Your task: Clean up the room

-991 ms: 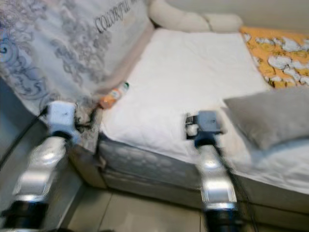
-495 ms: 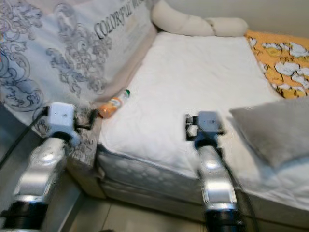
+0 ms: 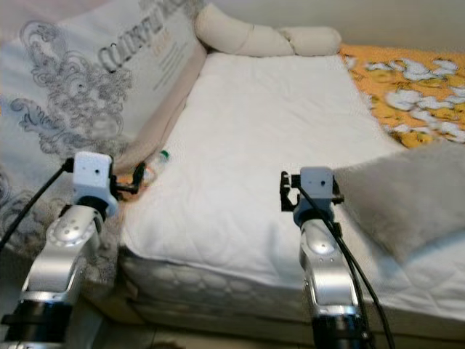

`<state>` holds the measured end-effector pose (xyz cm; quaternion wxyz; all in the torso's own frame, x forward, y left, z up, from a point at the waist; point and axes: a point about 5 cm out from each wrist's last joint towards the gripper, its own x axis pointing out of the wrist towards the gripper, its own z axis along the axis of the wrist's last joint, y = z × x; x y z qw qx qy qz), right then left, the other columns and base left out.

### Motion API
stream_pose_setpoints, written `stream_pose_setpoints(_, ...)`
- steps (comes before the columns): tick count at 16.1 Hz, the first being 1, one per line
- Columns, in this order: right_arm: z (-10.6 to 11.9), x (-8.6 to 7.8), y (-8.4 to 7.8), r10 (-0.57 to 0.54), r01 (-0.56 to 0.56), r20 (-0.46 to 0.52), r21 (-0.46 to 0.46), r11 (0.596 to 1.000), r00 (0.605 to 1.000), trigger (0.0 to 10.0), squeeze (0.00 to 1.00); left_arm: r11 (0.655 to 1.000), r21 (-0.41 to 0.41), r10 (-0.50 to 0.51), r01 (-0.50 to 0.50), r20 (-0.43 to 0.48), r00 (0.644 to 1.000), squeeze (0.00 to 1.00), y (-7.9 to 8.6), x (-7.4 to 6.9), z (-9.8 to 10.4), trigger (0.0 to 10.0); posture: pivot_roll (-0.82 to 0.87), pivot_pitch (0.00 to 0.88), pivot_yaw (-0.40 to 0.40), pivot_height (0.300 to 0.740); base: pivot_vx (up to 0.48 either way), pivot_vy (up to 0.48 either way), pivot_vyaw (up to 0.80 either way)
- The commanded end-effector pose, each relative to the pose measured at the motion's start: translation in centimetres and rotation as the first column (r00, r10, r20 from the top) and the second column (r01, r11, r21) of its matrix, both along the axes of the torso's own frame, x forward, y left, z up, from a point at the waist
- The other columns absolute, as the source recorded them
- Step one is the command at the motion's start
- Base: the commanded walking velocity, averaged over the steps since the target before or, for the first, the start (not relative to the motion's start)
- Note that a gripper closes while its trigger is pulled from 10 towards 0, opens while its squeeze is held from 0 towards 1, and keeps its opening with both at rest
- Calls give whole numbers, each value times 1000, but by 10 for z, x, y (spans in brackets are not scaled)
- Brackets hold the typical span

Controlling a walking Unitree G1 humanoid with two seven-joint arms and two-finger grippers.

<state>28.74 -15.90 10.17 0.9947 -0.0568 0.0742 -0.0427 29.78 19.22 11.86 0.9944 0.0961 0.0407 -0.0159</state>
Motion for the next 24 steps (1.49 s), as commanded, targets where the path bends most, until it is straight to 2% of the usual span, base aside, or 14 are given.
stream_pose_setpoints(1,5,2,1,9,-9,16,-8,1000,1000,10000,0,1000,-5,-6,6,4,1000,0,-1,2,2,10000,-43,0,29,740,356,0,0)
stream_pose_setpoints(7,4,3,1,5,-5,15,-7,1000,1000,10000,0,1000,0,-9,9,2,1000,0,-1,3,2,10000,-42,0,29,740,346,0,0)
stream_pose_setpoints(10,6,2,1,8,-8,21,-1,1000,1000,10000,0,999,36,-15,15,-3,1000,0,-1,2,3,10000,-43,0,35,740,213,0,0)
stream_pose_setpoints(12,12,-1,-3,11,-11,40,-9,1000,999,10000,0,998,45,-45,46,-37,998,0,1,-4,1,10000,-38,0,34,740,0,0,0)
stream_pose_setpoints(15,11,-10,-14,-5,6,41,-11,1000,999,10000,0,1000,-23,5,-6,-52,999,0,8,-15,-5,10000,-34,0,25,740,0,0,0)
stream_pose_setpoints(17,7,-12,-18,50,-50,5,-49,998,999,10000,0,1000,17,24,-23,-72,997,0,10,-17,-11,10000,-40,0,27,740,0,0,0)
stream_pose_setpoints(18,9,-13,-12,173,-174,-21,-52,983,985,10000,0,998,69,20,-15,-76,997,0,12,-16,-15,10000,-50,0,33,740,0,0,0)
stream_pose_setpoints(19,10,-15,-7,273,-275,-45,-48,960,961,10000,0,997,76,5,1,-83,997,0,13,-12,-16,10000,-50,0,33,740,0,0,0)
stream_pose_setpoints(20,13,-17,-1,402,-407,-82,-58,912,912,10000,0,996,89,-11,20,-100,995,0,17,-3,-17,10000,-50,0,24,740,0,0,0)
stream_pose_setpoints(22,15,-18,1,499,-508,-113,-80,857,859,10000,0,993,102,-48,60,-112,993,0,20,6,-18,10000,-50,0,17,740,0,0,0)
stream_pose_setpoints(23,17,-18,2,556,-570,-138,-100,816,820,10000,0,985,140,-84,102,-124,989,0,20,12,-20,10000,-55,0,21,740,0,0,0)
stream_pose_setpoints(24,20,-19,3,605,-625,-166,-121,771,779,10000,0,965,228,-97,129,-146,985,0,23,19,-22,10000,-64,0,24,740,0,0,0)
